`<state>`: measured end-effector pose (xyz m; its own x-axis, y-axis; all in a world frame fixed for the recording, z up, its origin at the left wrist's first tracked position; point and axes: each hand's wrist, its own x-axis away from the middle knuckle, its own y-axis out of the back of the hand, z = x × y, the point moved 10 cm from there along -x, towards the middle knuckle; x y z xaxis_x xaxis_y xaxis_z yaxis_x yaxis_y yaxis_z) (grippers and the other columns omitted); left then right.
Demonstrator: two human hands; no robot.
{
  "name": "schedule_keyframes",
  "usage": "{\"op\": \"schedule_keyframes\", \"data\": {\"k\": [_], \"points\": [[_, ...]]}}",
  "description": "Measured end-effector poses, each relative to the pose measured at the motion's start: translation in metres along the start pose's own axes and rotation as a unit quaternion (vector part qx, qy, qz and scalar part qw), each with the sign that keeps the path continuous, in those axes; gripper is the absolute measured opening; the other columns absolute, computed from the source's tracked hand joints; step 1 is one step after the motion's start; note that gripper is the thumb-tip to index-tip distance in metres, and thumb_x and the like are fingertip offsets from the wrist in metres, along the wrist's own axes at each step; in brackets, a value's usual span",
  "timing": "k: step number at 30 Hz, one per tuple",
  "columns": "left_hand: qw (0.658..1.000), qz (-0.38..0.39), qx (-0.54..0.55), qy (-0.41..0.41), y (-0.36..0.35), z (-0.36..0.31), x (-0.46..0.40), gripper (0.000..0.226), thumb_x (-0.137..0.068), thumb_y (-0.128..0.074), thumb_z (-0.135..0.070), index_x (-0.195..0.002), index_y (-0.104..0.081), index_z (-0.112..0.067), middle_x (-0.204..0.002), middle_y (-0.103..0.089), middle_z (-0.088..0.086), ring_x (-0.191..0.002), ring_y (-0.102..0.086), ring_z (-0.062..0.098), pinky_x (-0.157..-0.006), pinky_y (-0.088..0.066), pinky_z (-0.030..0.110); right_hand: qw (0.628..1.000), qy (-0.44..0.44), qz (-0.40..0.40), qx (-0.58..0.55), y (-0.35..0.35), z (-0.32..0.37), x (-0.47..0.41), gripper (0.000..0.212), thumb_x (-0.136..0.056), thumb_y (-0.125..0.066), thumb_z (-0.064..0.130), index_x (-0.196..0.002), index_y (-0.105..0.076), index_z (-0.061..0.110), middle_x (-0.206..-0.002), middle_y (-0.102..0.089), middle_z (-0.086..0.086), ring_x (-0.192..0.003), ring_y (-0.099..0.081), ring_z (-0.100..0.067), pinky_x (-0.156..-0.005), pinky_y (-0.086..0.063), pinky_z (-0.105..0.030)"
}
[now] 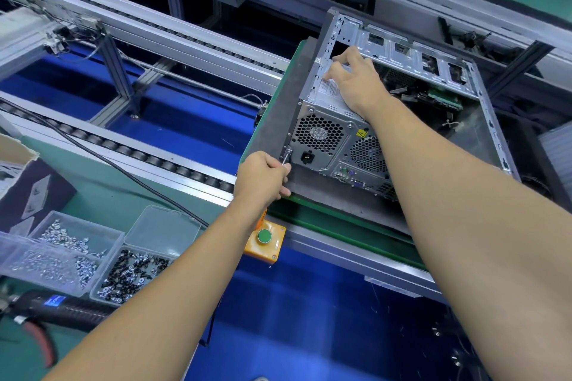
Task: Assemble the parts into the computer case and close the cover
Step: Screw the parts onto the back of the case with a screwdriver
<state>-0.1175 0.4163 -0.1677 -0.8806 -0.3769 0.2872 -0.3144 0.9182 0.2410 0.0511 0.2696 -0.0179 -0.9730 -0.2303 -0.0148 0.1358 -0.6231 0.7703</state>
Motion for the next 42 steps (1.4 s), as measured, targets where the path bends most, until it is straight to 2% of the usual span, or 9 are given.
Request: {"op": "schedule_keyframes", "data": {"k": [4, 13, 19, 26, 29, 33, 36, 38, 42], "points": [[0.999, 0.025, -0.015, -0.016, -0.01, -0.005, 0.004, 0.018, -0.102, -0.057, -0.027, -0.092, -0.051, -0.014, -0.073, -0.073, 0.009, -0.047, -0.066, 0.022, -0.047, -0.051, 0.03, 1.0, 0.002, 0.0, 0.003, -0.001, 0.001, 0.001, 0.033, -0.092, -0.043, 0.042, -0.12, -0.054, 0.028, -0.138, -0.045, -0.002, -0.124, -0.046, -0.028, -0.108, -0.039, -0.054], [1.0, 0.014, -0.009, 0.006, -0.014, -0.002, -0.002, 0.021, -0.108, -0.039, -0.025, -0.096, -0.054, -0.017, -0.074, -0.069, 0.004, -0.07, -0.052, 0.023, -0.09, -0.053, 0.055, 1.0, 0.007, -0.001, 0.005, 0.0, 0.003, 0.002, 0.03, -0.093, -0.043, 0.042, -0.118, -0.054, 0.029, -0.133, -0.043, -0.001, -0.119, -0.051, -0.03, -0.106, -0.042, -0.052], [0.988, -0.062, -0.136, -0.033, 0.0, -0.012, 0.003, 0.023, -0.105, -0.048, -0.032, -0.086, -0.06, -0.03, -0.066, -0.071, -0.009, -0.075, -0.069, 0.015, -0.069, -0.053, 0.033, 1.0, 0.009, 0.004, 0.016, 0.0, 0.005, 0.004, 0.033, -0.093, -0.041, 0.043, -0.12, -0.053, 0.029, -0.134, -0.042, -0.002, -0.119, -0.052, -0.032, -0.105, -0.044, -0.053], [0.988, -0.091, -0.126, -0.02, 0.009, -0.012, 0.002, 0.024, -0.1, -0.06, -0.037, -0.078, -0.067, -0.032, -0.063, -0.071, -0.012, -0.07, -0.07, 0.009, -0.073, -0.062, 0.039, 1.0, 0.007, 0.001, 0.014, 0.0, 0.002, 0.0, 0.041, -0.086, -0.042, 0.049, -0.121, -0.052, 0.029, -0.134, -0.041, -0.002, -0.1, -0.05, -0.028, -0.102, -0.047, -0.054], [0.987, -0.101, -0.123, -0.014, 0.011, -0.013, 0.004, 0.022, -0.098, -0.061, -0.037, -0.078, -0.069, -0.031, -0.061, -0.071, -0.012, -0.068, -0.07, 0.009, -0.071, -0.062, 0.039, 1.0, 0.011, 0.006, 0.002, -0.002, 0.003, 0.002, 0.04, -0.089, -0.044, 0.047, -0.124, -0.053, 0.03, -0.134, -0.04, -0.004, -0.11, -0.05, -0.032, -0.104, -0.045, -0.053], [0.997, -0.064, -0.049, 0.004, 0.007, -0.011, 0.009, 0.018, -0.099, -0.063, -0.031, -0.083, -0.07, -0.026, -0.064, -0.073, -0.006, -0.065, -0.072, 0.014, -0.064, -0.064, 0.04, 0.986, 0.079, -0.145, 0.007, 0.032, 0.025, 0.019, 0.046, -0.085, -0.043, 0.045, -0.125, -0.056, 0.024, -0.12, -0.042, -0.002, -0.113, -0.034, -0.021, -0.086, -0.037, -0.041], [1.0, -0.024, -0.01, 0.015, 0.004, -0.011, 0.009, 0.015, -0.1, -0.062, -0.026, -0.089, -0.071, -0.018, -0.066, -0.074, -0.001, -0.063, -0.073, 0.016, -0.056, -0.063, 0.037, 0.907, 0.228, -0.352, 0.024, 0.052, 0.054, 0.085, 0.029, -0.083, -0.048, 0.033, -0.101, -0.057, 0.012, -0.1, -0.046, 0.001, -0.096, -0.041, -0.023, -0.084, -0.037, -0.036], [1.0, -0.003, 0.005, 0.019, 0.002, -0.011, 0.006, 0.015, -0.1, -0.062, -0.023, -0.092, -0.07, -0.014, -0.063, -0.073, 0.0, -0.058, -0.072, 0.011, -0.049, -0.06, 0.031, 0.876, 0.273, -0.397, -0.008, 0.024, 0.049, 0.139, 0.021, -0.083, -0.053, 0.03, -0.094, -0.052, 0.012, -0.096, -0.047, -0.001, -0.091, -0.042, -0.024, -0.084, -0.03, -0.032], [0.999, 0.016, -0.027, -0.014, 0.001, -0.017, 0.0, 0.015, -0.098, -0.063, -0.02, -0.09, -0.071, -0.01, -0.052, -0.067, -0.013, -0.048, -0.066, 0.001, -0.043, -0.053, 0.02, 0.937, 0.083, -0.32, -0.113, -0.068, -0.014, 0.205, 0.027, -0.079, -0.055, 0.044, -0.095, -0.045, 0.024, -0.094, -0.048, 0.003, -0.084, -0.046, -0.022, -0.074, -0.031, -0.031]]}}
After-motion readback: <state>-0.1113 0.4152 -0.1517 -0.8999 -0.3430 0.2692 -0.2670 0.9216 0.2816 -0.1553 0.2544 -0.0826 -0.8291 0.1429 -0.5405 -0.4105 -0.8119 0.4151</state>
